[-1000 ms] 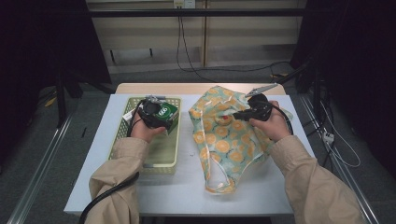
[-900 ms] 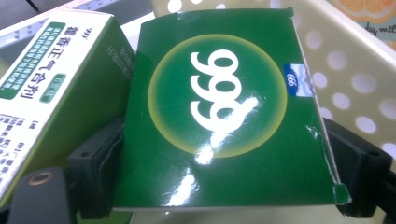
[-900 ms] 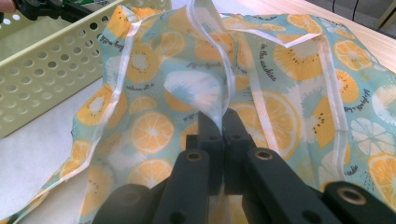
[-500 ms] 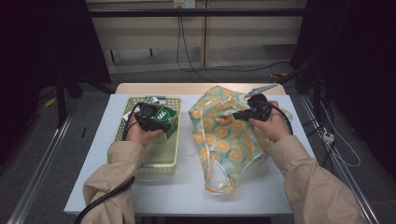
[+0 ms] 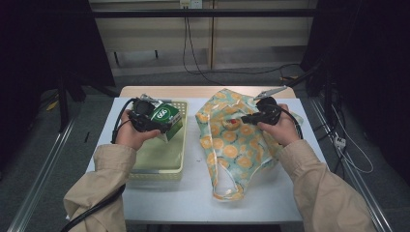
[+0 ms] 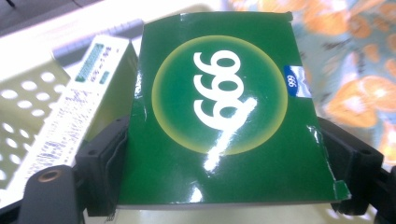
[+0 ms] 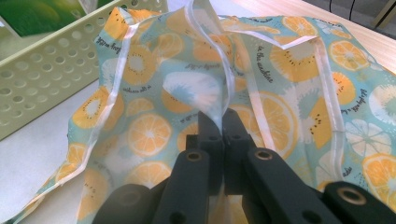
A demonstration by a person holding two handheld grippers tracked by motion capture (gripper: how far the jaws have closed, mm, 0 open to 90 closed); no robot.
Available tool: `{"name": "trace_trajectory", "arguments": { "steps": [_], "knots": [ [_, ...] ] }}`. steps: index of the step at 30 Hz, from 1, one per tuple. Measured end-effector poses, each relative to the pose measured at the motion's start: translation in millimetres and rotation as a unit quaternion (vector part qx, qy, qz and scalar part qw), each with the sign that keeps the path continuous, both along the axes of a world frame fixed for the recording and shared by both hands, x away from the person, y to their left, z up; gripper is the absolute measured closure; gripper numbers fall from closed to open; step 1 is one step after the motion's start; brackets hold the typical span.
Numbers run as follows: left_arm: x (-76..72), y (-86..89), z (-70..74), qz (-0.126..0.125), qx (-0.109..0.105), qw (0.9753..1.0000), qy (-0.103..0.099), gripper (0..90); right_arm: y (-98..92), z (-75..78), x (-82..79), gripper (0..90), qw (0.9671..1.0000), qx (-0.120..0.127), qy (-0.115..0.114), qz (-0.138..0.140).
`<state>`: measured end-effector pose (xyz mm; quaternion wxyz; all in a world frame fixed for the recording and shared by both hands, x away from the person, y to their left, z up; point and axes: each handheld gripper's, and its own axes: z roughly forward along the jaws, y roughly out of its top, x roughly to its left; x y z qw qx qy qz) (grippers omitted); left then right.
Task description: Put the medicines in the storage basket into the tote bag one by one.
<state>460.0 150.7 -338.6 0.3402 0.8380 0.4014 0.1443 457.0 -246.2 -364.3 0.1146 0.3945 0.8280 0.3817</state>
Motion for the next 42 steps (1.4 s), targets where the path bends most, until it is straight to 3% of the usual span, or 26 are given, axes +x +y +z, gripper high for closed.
{"name": "trace_trajectory", "arguments": {
  "steps": [7,10,11,18,24,29,31,32,34,38,42],
  "knots": [
    [-13.0,-16.9,24.1,-0.025,-0.008,0.9994,-0.021,16.7,3.2,1.1,-0.4,89.9,1.0,0.001,-0.001,0.001],
    [-20.1,-31.3,29.2,-0.054,-0.021,0.9981,-0.022,16.7,2.8,2.2,-1.0,89.9,1.0,0.0,-0.003,0.0],
    [-22.8,-36.9,30.8,-0.06,-0.014,0.9978,-0.025,16.7,2.5,2.9,-1.4,89.9,1.0,0.002,-0.001,-0.002],
    [-37.0,-77.8,32.3,-0.116,-0.035,0.9924,-0.024,16.7,-1.2,5.8,-2.4,89.9,1.0,0.004,-0.005,-0.008],
    [-47.2,-107.1,23.9,-0.15,-0.04,0.9875,-0.027,16.6,-0.5,6.4,-3.4,89.9,0.9999,0.005,-0.006,-0.008],
    [-52.3,-130.6,10.2,-0.17,-0.038,0.9846,-0.018,16.6,-0.5,7.2,-3.0,89.9,0.9999,0.004,-0.004,-0.014],
    [-55.3,-140.2,5.6,-0.165,-0.027,0.9856,-0.024,16.6,-0.8,7.9,-3.5,89.9,0.9999,0.004,-0.006,-0.014],
    [-54.6,-143.8,2.2,-0.18,-0.038,0.9829,-0.015,16.6,-1.4,8.2,-3.9,89.9,0.9999,0.006,-0.006,-0.015],
    [-55.0,-151.3,-3.9,-0.186,-0.034,0.9819,-0.012,16.6,-3.3,9.2,-4.5,89.9,0.9998,0.006,-0.006,-0.019],
    [-53.6,-163.1,-16.8,-0.191,-0.027,0.9812,-0.007,16.6,-4.9,11.8,-6.6,89.9,0.9998,0.009,-0.007,-0.019],
    [-51.3,-170.5,-26.3,-0.185,-0.026,0.9824,-0.004,16.5,-5.5,13.8,-7.7,89.9,0.9998,0.009,-0.009,-0.017]
  ]
}}
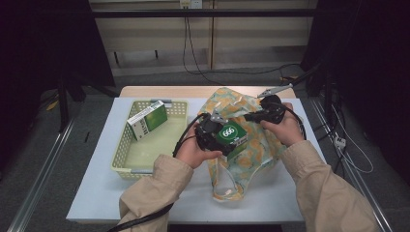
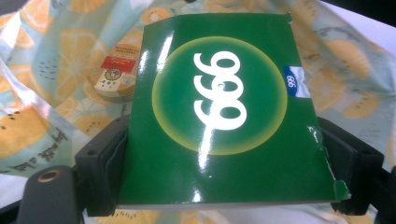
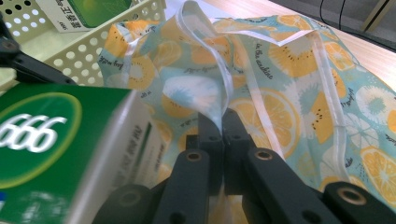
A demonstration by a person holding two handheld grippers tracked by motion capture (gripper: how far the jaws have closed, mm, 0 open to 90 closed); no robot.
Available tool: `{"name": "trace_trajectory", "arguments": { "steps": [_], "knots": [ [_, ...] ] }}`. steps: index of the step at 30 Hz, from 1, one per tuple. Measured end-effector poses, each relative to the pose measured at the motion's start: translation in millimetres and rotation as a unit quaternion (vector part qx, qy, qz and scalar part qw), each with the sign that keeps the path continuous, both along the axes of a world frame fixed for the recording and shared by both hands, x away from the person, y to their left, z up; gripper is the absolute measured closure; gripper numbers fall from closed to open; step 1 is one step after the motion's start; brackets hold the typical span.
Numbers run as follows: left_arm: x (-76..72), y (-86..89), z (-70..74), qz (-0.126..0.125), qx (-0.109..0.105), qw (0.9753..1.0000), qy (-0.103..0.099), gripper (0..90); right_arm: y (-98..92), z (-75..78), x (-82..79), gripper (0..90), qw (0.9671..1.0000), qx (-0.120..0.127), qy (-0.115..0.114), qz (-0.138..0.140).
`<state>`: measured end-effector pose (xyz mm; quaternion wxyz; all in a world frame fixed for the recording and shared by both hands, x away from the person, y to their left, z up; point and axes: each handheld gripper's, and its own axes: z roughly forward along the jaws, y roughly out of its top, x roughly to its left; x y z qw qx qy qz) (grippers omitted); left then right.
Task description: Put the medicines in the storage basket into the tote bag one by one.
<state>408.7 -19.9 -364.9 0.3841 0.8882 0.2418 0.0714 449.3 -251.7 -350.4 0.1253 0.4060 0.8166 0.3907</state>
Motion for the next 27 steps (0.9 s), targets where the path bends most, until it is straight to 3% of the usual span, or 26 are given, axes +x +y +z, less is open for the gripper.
{"name": "trace_trajectory", "arguments": {
  "steps": [4,14,16,18,20,27],
  "knots": [
    [4.8,-6.6,-6.7,0.008,0.012,0.9999,0.0,16.5,-1.4,2.5,-0.8,89.9,1.0,0.003,-0.001,-0.002],
    [23.5,-22.3,-35.3,0.024,0.011,0.9996,0.011,16.4,-2.8,3.4,0.3,89.9,1.0,0.003,-0.001,0.003],
    [28.8,-24.2,-40.2,0.027,0.025,0.9993,0.01,16.4,-3.2,2.4,1.3,89.9,1.0,0.007,0.002,0.003],
    [34.2,-26.3,-44.7,0.036,0.016,0.9991,0.014,16.3,-3.7,0.3,2.4,89.9,0.9999,0.009,0.003,0.004],
    [40.1,-27.8,-45.7,0.045,0.011,0.9989,0.013,16.2,-3.6,-1.8,3.3,89.9,0.9999,0.009,0.005,0.005],
    [63.6,-32.5,-47.3,0.075,0.025,0.9968,-0.004,16.0,-4.4,-2.8,5.5,89.9,0.9998,0.016,0.006,0.005]
  ]
}}
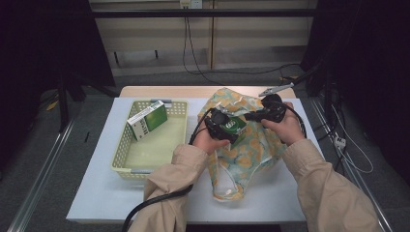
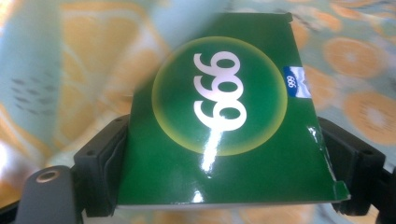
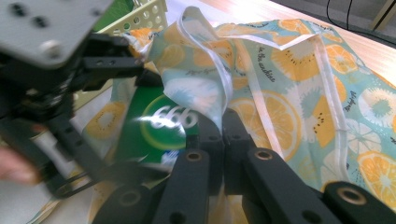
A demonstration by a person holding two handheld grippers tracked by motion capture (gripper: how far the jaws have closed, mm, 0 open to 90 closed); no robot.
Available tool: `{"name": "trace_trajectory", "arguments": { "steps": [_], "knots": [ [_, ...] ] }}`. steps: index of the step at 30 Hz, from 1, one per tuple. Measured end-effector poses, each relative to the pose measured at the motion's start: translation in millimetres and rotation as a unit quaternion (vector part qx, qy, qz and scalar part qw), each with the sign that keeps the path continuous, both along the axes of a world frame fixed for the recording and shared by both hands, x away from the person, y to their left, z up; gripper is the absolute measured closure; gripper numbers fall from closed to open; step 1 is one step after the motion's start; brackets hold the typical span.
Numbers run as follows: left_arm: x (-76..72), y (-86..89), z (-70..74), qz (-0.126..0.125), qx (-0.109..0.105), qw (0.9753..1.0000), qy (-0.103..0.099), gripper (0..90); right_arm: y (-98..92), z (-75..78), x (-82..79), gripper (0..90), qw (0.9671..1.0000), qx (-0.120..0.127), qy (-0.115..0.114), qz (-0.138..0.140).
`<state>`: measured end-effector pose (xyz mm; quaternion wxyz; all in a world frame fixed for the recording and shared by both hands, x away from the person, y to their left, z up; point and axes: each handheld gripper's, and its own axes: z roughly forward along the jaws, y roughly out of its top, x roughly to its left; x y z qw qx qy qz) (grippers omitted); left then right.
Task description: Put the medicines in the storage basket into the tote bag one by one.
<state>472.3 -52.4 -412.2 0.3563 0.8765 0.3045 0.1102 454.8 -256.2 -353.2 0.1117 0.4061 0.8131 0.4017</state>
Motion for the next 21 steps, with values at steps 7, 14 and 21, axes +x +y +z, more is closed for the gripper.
{"name": "trace_trajectory", "arguments": {
  "steps": [7,14,21],
  "knots": [
    [23.5,-4.0,-5.4,0.029,-0.011,0.9993,-0.021,15.2,-0.4,-0.4,1.0,89.9,1.0,0.005,0.001,0.0],
    [16.1,0.9,-0.1,0.021,-0.026,0.9994,-0.004,13.2,0.8,-0.2,0.4,89.8,1.0,0.002,0.001,0.002],
    [-1.2,16.1,12.9,0.002,-0.028,0.9995,0.012,11.7,5.0,4.5,-2.3,89.9,1.0,-0.003,-0.003,0.007]
  ]
}}
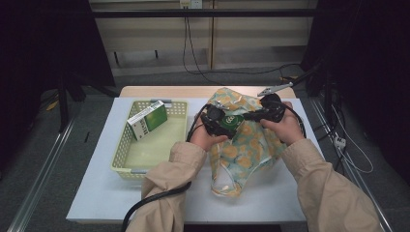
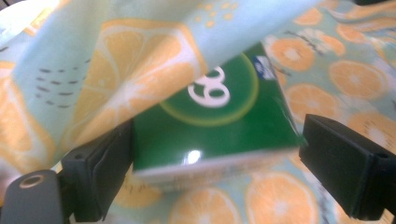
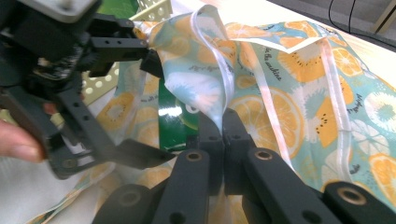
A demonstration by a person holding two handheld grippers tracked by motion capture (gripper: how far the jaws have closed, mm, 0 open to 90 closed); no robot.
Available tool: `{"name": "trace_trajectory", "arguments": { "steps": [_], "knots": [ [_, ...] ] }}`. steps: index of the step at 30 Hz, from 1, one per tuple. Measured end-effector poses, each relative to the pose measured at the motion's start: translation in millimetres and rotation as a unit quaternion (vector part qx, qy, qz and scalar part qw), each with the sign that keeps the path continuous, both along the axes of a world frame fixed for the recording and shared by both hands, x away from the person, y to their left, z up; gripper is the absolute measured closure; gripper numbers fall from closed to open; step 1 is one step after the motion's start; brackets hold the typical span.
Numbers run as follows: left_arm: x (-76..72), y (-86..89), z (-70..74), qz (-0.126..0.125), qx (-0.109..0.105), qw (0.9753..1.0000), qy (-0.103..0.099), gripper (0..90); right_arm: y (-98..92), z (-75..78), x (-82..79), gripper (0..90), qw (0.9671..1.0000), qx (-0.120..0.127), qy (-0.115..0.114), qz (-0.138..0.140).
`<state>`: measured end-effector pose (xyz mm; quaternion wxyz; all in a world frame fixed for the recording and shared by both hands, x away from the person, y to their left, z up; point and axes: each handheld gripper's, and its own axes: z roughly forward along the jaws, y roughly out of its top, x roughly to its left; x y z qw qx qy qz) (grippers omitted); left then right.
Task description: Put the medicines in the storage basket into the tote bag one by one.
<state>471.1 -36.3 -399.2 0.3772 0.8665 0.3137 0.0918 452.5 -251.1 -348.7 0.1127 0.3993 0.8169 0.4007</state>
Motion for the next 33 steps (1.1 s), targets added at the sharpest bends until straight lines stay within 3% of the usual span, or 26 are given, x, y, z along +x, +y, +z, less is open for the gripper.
{"name": "trace_trajectory", "arguments": {
  "steps": [9,20,22,26,33],
  "knots": [
    [-20.3,26.1,27.8,-0.023,-0.008,0.9997,-0.002,11.1,7.5,2.1,-3.3,89.8,0.9999,-0.01,-0.005,0.007],
    [-27.8,65.8,45.5,-0.039,-0.008,0.9992,-0.008,9.1,9.2,0.4,-4.4,89.8,0.9999,-0.009,-0.003,0.007],
    [-29.1,75.2,48.7,-0.027,0.001,0.9995,-0.017,8.5,8.7,-0.7,-4.2,89.8,0.9999,-0.008,-0.001,0.006],
    [-27.0,96.1,53.4,-0.033,-0.009,0.9993,-0.013,7.4,8.5,-1.1,-3.5,89.8,1.0,-0.008,0.0,0.004],
    [-19.1,130.3,56.1,-0.017,-0.002,0.9997,-0.017,6.4,7.7,-1.6,-3.1,89.8,1.0,-0.008,0.002,0.004]
  ]
}}
